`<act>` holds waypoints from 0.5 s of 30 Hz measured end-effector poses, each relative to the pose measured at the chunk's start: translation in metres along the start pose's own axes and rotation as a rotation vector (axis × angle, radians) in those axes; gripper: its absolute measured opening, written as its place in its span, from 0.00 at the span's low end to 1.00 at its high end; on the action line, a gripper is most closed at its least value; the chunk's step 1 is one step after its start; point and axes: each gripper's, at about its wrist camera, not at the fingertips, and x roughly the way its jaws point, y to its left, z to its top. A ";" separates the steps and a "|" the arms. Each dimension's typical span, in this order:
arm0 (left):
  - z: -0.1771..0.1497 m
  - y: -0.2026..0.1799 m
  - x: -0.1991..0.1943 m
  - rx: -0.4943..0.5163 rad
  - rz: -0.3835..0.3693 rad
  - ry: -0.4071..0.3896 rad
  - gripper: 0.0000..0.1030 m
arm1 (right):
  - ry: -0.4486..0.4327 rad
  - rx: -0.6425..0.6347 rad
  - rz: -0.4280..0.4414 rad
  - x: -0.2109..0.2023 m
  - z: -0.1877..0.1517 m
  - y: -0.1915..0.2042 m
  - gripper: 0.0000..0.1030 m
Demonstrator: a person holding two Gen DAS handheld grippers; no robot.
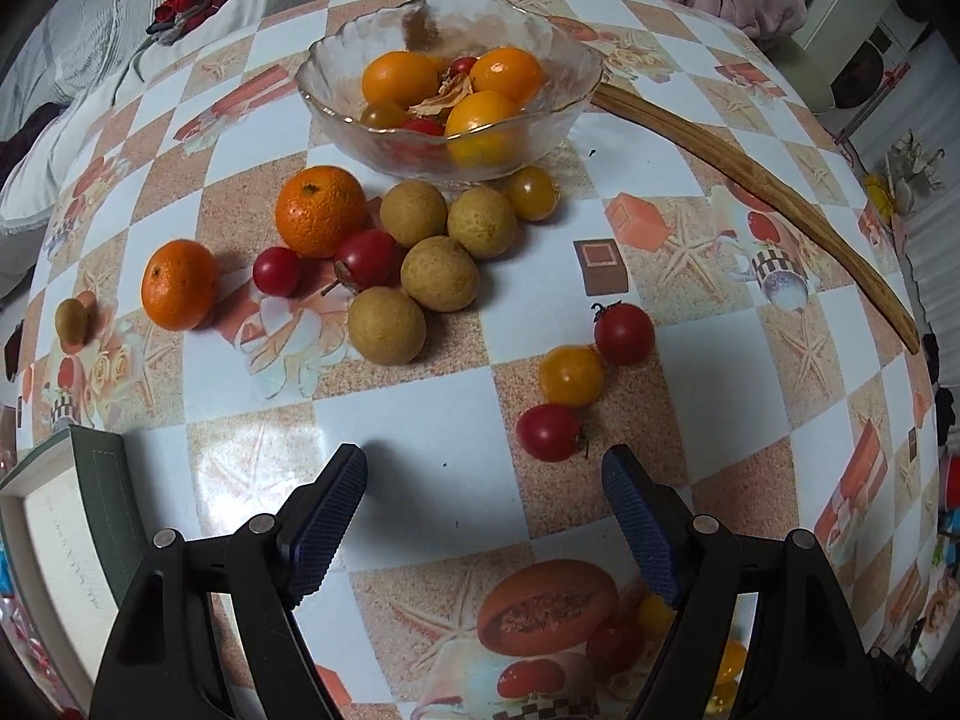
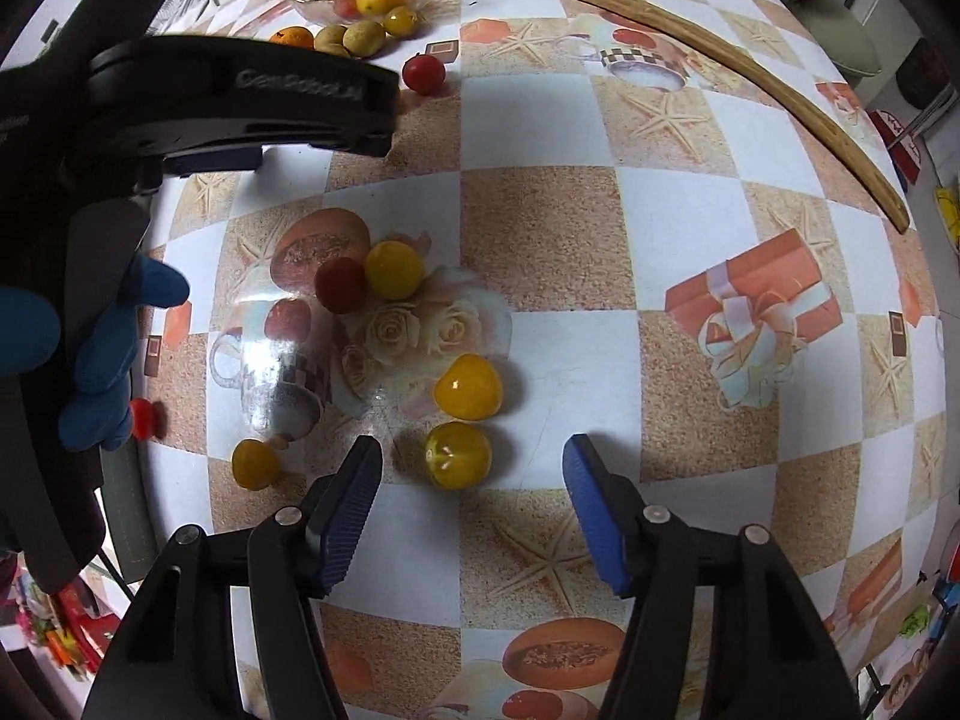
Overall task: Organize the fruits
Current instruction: 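Grasp a yellow cherry tomato with the right gripper while the left grasps a red cherry tomato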
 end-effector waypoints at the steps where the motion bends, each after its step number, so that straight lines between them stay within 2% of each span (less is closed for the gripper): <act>1: 0.002 -0.002 0.001 -0.001 0.002 -0.001 0.78 | 0.001 0.000 -0.003 0.000 0.000 0.001 0.59; 2: 0.004 -0.004 0.002 -0.002 0.003 -0.002 0.76 | 0.002 -0.002 -0.007 0.000 0.000 0.002 0.58; 5: 0.006 -0.008 0.001 0.011 0.024 -0.004 0.64 | 0.003 -0.015 -0.022 -0.001 -0.001 0.005 0.40; 8: 0.010 -0.010 0.001 0.008 0.030 -0.008 0.50 | 0.011 -0.009 0.006 -0.001 -0.002 0.007 0.28; 9: 0.011 -0.009 0.001 0.005 0.031 -0.010 0.39 | 0.013 -0.010 0.016 -0.001 -0.002 0.007 0.25; 10: 0.011 -0.007 -0.001 0.003 0.026 -0.012 0.28 | 0.013 -0.010 0.017 -0.001 -0.002 0.008 0.25; 11: 0.011 -0.004 -0.002 0.001 0.015 -0.011 0.23 | 0.011 -0.005 0.029 -0.002 -0.002 0.008 0.25; 15: 0.005 0.006 -0.008 -0.020 -0.040 0.000 0.22 | 0.005 0.031 0.086 -0.008 -0.003 -0.003 0.25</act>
